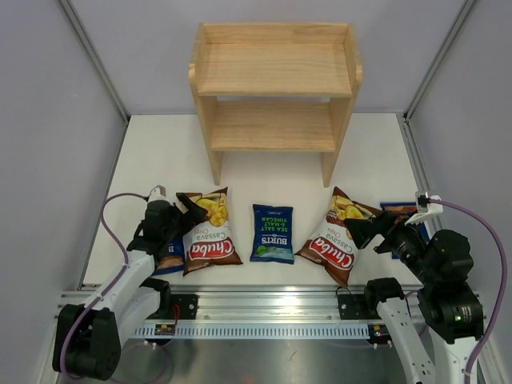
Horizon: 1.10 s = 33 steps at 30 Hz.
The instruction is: Place and organize the chips bags onto the shelf
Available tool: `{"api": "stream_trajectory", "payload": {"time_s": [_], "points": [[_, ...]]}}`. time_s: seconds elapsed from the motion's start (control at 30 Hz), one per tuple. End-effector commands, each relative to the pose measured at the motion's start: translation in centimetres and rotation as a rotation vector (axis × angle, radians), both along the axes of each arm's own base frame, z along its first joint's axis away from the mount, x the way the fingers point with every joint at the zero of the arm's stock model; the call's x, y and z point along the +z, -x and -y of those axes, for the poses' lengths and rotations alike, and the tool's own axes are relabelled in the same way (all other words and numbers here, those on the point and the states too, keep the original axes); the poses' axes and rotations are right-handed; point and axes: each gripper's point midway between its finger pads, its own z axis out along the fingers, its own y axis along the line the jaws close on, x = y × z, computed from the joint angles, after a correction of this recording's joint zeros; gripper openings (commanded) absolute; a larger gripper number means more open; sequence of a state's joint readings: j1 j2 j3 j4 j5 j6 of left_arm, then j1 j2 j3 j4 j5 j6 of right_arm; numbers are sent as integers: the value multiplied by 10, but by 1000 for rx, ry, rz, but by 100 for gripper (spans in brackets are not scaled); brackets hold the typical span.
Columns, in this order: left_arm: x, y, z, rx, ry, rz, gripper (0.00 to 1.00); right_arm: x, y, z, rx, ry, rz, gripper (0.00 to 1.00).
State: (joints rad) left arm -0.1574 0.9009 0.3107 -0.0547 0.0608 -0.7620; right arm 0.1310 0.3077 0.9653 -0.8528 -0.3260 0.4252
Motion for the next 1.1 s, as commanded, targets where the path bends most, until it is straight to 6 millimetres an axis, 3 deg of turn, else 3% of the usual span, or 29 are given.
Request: {"api": "stream_trajectory", "payload": {"time_s": [0.0, 0.3, 0.4, 0.53, 0.57, 0.8, 0.9, 1.07], "points": [[21, -5, 12, -15, 69, 116, 96, 7, -4, -8, 41, -28, 22, 99], [10, 5, 13, 13, 96, 123, 94, 7, -4, -18, 84, -77, 17, 99], [7, 6, 15, 21, 112, 120, 88, 7, -5, -19, 88, -82, 13, 99], [5, 8, 20, 24, 128, 120, 74, 7, -4, -21, 99, -94, 10, 99], [5, 10, 23, 19, 129, 116, 64, 6, -4, -21, 100, -98, 7, 99], [20, 14, 20, 116, 198, 154, 38, 0, -6, -27, 121, -135, -15, 99], [22, 20, 20, 155, 246, 151, 33, -4, -8, -31, 139, -155, -28, 99], [53, 28, 23, 156, 337, 221, 28, -14, -10, -43, 205, -208, -57, 99]]}}
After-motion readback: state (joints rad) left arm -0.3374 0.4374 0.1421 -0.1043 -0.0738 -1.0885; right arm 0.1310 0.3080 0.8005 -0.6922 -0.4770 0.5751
